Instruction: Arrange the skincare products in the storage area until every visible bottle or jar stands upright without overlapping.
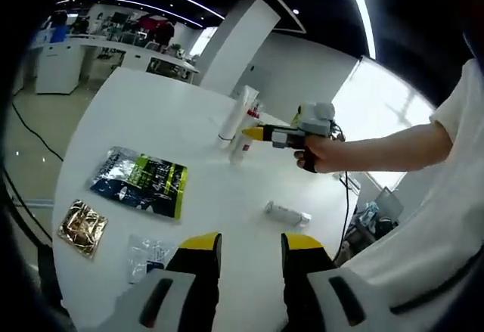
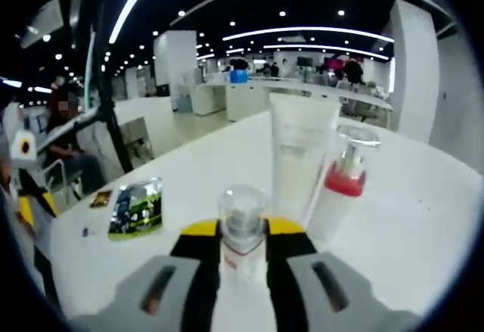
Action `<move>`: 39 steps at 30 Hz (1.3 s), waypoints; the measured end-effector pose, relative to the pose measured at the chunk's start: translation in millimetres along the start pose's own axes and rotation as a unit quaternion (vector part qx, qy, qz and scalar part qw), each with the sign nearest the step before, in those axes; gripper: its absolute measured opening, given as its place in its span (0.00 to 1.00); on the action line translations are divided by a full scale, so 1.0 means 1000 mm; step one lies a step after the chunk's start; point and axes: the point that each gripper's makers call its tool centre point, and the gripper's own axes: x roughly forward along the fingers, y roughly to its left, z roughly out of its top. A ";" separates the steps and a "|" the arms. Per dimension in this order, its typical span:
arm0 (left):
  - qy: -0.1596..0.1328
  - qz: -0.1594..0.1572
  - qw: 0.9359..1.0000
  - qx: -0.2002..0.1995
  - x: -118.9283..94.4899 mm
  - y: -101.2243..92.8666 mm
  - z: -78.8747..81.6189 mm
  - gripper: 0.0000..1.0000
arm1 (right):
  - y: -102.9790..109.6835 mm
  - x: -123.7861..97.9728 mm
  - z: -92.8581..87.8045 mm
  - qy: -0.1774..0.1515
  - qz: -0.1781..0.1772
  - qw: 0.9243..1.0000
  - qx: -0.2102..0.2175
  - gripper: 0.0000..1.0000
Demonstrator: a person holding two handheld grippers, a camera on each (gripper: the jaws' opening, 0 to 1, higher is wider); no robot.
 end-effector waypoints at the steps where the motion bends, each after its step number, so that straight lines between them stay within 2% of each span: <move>1: 0.001 0.002 1.000 -0.001 0.000 0.001 0.000 0.32 | -0.001 0.001 -0.002 0.001 -0.003 1.000 -0.004 0.20; 3: 0.004 0.005 1.000 0.000 0.000 0.001 -0.001 0.32 | -0.004 0.003 -0.005 0.005 -0.001 1.000 -0.008 0.20; 6: 0.008 0.005 1.000 0.000 0.001 0.001 -0.001 0.32 | -0.005 0.006 -0.003 -0.007 0.008 1.000 -0.017 0.20; 9: 0.012 0.008 1.000 0.000 0.004 0.003 0.001 0.32 | -0.009 0.010 0.001 -0.015 0.006 0.999 -0.044 0.20; 11: 0.013 0.011 1.000 0.001 0.004 0.004 0.004 0.32 | -0.013 0.013 0.001 -0.021 0.006 0.999 -0.035 0.20; 17: 0.009 0.018 1.000 0.001 0.006 0.007 0.011 0.32 | -0.013 0.020 0.005 -0.029 0.010 0.999 -0.044 0.20; 25: 0.007 0.021 1.000 -0.003 0.008 0.005 0.012 0.32 | -0.013 0.023 0.006 -0.039 0.016 0.998 -0.040 0.21; 31: 0.007 0.021 1.000 -0.003 0.010 0.005 0.013 0.32 | -0.012 0.021 0.003 -0.031 0.018 0.999 -0.034 0.21; 33: 0.005 0.020 1.000 -0.001 0.009 0.005 0.014 0.32 | -0.013 0.021 -0.006 -0.005 0.014 0.999 -0.033 0.23; 39: 0.005 0.022 1.000 -0.001 0.007 0.008 0.013 0.32 | -0.011 0.020 -0.016 0.012 0.013 0.999 -0.030 0.28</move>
